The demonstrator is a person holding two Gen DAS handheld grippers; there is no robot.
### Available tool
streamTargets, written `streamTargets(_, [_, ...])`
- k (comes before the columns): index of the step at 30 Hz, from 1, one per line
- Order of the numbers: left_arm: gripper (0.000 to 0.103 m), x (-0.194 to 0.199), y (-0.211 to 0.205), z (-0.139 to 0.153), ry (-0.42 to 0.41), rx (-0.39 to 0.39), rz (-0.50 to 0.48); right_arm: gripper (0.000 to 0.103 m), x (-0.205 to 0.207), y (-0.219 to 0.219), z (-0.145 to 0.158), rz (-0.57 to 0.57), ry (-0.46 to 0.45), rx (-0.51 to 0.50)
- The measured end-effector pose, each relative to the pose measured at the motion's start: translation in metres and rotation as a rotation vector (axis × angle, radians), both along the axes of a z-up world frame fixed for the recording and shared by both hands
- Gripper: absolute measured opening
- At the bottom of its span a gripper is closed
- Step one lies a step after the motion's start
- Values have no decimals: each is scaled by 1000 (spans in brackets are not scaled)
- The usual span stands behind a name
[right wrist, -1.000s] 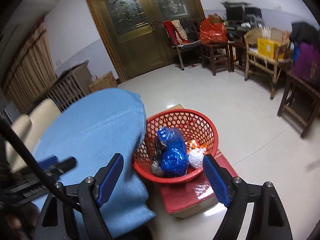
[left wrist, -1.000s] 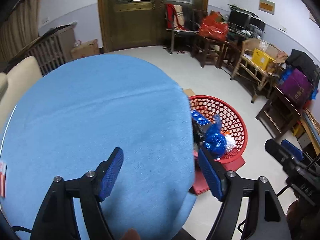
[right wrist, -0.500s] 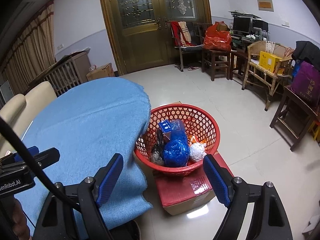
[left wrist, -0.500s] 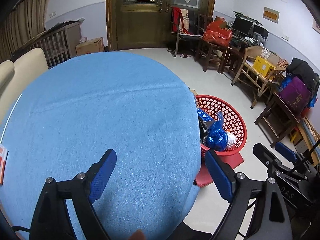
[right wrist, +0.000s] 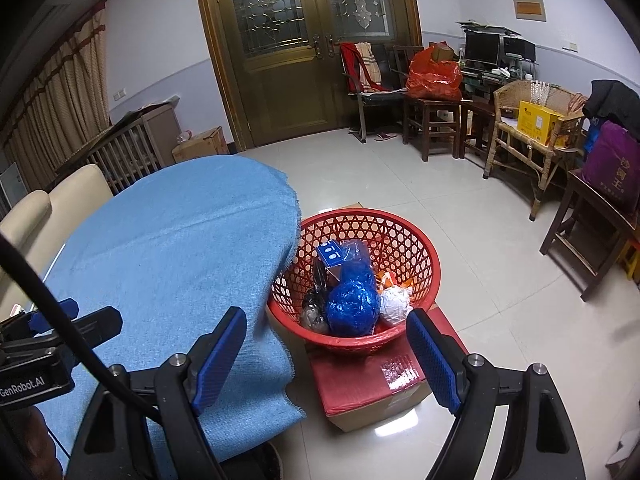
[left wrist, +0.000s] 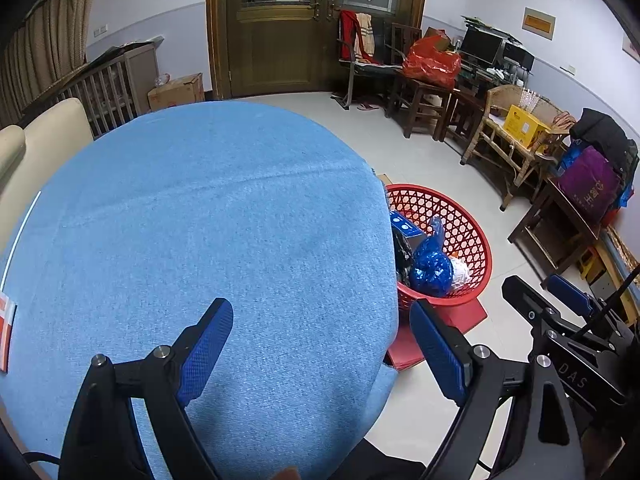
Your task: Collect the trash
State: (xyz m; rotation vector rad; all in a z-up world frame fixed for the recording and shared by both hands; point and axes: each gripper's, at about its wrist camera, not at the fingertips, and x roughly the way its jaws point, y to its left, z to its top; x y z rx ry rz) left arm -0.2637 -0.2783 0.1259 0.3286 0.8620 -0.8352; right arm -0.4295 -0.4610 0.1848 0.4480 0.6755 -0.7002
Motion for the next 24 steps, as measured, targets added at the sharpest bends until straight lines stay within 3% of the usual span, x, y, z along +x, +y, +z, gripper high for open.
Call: streamTargets(24, [90,-15,-3,16,-15,-37,-54,85,-7,-1,3,-8,-1,0])
